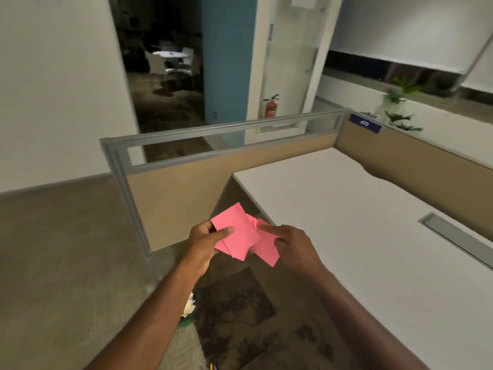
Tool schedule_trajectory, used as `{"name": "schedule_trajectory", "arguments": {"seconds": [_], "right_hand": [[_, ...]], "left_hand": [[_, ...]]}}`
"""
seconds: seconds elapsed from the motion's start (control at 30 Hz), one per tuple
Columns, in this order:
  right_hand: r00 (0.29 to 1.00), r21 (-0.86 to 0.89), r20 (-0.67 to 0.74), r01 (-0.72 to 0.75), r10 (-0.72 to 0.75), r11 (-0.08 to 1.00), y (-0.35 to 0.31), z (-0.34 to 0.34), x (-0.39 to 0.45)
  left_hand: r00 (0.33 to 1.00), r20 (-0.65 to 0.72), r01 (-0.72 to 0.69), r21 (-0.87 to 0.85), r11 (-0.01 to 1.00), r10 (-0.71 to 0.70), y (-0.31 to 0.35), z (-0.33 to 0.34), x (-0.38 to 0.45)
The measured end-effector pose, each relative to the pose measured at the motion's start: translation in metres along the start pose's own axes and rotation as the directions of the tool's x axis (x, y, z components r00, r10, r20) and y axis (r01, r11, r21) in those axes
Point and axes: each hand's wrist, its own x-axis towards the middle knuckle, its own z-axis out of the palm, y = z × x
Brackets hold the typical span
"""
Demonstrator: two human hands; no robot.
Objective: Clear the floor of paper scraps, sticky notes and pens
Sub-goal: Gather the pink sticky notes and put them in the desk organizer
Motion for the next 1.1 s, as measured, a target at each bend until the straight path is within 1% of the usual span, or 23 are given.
{"name": "schedule_trajectory", "arguments": {"seconds": [0.1,0.2,0.27,0.33,0.4,0.5,0.57,0.67,0.7,0.77,0.83,0.87,0.97,1.03,1.1], "right_hand": [[0.997,-0.008,-0.028,-0.079,0.078,0.997,0.015,-0.029,-0.012],[0.994,-0.045,-0.063,-0.089,0.086,0.995,0.035,-0.062,-0.02],[0.99,-0.09,-0.083,-0.118,0.11,0.989,0.06,-0.083,-0.018],[0.984,-0.134,-0.148,-0.125,0.105,0.983,0.087,-0.103,-0.017],[0.973,-0.165,-0.21,-0.137,0.101,0.977,0.113,-0.124,-0.021],[0.957,-0.199,-0.264,-0.179,0.124,0.964,0.146,-0.157,-0.028],[0.944,-0.206,-0.298,-0.206,0.139,0.957,0.165,-0.179,-0.032],[0.93,-0.221,-0.337,-0.229,0.146,0.948,0.192,-0.209,-0.035],[0.925,-0.2,-0.345,-0.237,0.159,0.951,0.201,-0.217,-0.037],[0.907,-0.097,-0.37,-0.254,0.202,0.962,0.218,-0.232,-0.039],[0.882,-0.006,-0.404,-0.268,0.243,0.963,0.234,-0.245,-0.041],[0.874,0.001,-0.418,-0.272,0.247,0.962,0.241,-0.25,-0.041],[0.854,-0.077,-0.464,-0.302,0.233,0.95,0.258,-0.26,-0.039],[0.846,-0.212,-0.497,-0.334,0.193,0.918,0.267,-0.265,-0.033],[0.841,-0.355,-0.512,-0.394,0.176,0.848,0.274,-0.271,-0.026]], "left_hand": [[0.997,0.067,0.027,0.012,1.0,-0.027,0.0,0.044,0.0],[0.986,0.165,0.029,0.037,0.999,-0.035,-0.003,0.09,0.003],[0.977,0.21,0.022,0.061,0.998,-0.034,-0.009,0.123,0.006],[0.966,0.259,-0.004,0.118,0.993,-0.026,-0.016,0.156,0.011],[0.949,0.316,-0.068,0.216,0.974,-0.004,-0.023,0.19,0.016],[0.896,0.443,-0.215,0.384,0.898,0.025,-0.029,0.241,0.024],[0.852,0.523,-0.287,0.435,0.853,0.02,-0.03,0.274,0.027],[0.79,0.612,-0.349,0.475,0.808,-0.019,-0.03,0.319,0.032],[0.77,0.637,-0.366,0.481,0.797,-0.031,-0.03,0.333,0.034],[0.735,0.677,-0.389,0.467,0.794,-0.038,-0.03,0.36,0.039],[0.713,0.7,-0.385,0.433,0.815,-0.035,-0.03,0.384,0.047],[0.704,0.709,-0.374,0.414,0.83,-0.037,-0.032,0.396,0.051],[0.684,0.729,-0.341,0.358,0.869,-0.032,-0.04,0.431,0.07],[0.674,0.738,-0.323,0.323,0.889,-0.023,-0.047,0.457,0.083],[0.665,0.747,-0.285,0.289,0.914,-0.029,-0.056,0.481,0.095]]}}
